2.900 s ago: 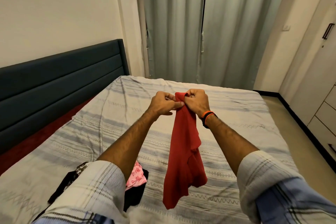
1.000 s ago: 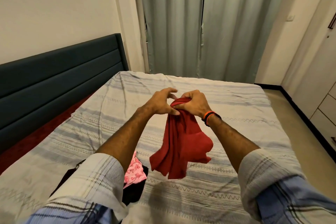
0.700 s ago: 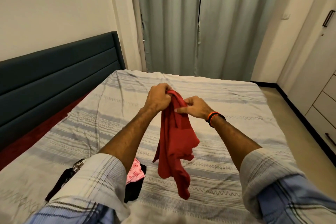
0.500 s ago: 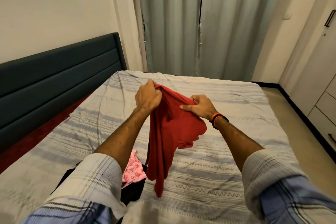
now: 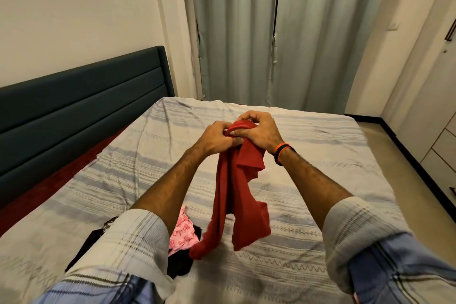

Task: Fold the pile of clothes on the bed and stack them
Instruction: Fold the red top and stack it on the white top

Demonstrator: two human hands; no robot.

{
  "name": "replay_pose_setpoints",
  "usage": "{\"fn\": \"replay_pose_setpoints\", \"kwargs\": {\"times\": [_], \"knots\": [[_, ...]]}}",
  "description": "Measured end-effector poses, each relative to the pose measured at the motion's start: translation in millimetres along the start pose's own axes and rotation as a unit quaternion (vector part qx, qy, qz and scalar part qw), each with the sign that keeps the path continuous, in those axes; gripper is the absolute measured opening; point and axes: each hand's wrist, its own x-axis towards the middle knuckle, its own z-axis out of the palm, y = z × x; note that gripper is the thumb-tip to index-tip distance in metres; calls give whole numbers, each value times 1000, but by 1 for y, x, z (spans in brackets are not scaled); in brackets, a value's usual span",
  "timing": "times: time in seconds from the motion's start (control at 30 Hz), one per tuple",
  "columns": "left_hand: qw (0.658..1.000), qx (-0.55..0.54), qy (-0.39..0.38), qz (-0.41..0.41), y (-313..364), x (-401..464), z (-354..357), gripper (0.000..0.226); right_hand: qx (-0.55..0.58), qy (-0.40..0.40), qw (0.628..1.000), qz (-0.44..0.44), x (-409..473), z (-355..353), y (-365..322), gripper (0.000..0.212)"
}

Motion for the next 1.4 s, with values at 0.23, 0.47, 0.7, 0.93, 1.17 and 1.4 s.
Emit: {"fn": "replay_pose_setpoints", "kwargs": {"times": [0.23,0.47,0.7,0.93,1.17,1.4], "knots": [[983,-92,155,-34,-4,1,6,18,32,-89,989,111,-11,-20,15,34],[984,-117,116,-69,-16,-2,-1,36,168,36,973,156,-11,-24,11,6],[979,-157,124,-35,-16,-5,4,26,245,22,952,183,-7,-12,4,14],[933,-343,102,-39,3,-13,-8,20,94,-178,957,208,-19,-1,15,65],[880,-464,58,-78,7,-19,-22,43,97,-269,934,215,-24,7,16,41],[874,-474,46,-99,0,-23,-29,50,128,-306,921,203,-20,12,17,60]]}}
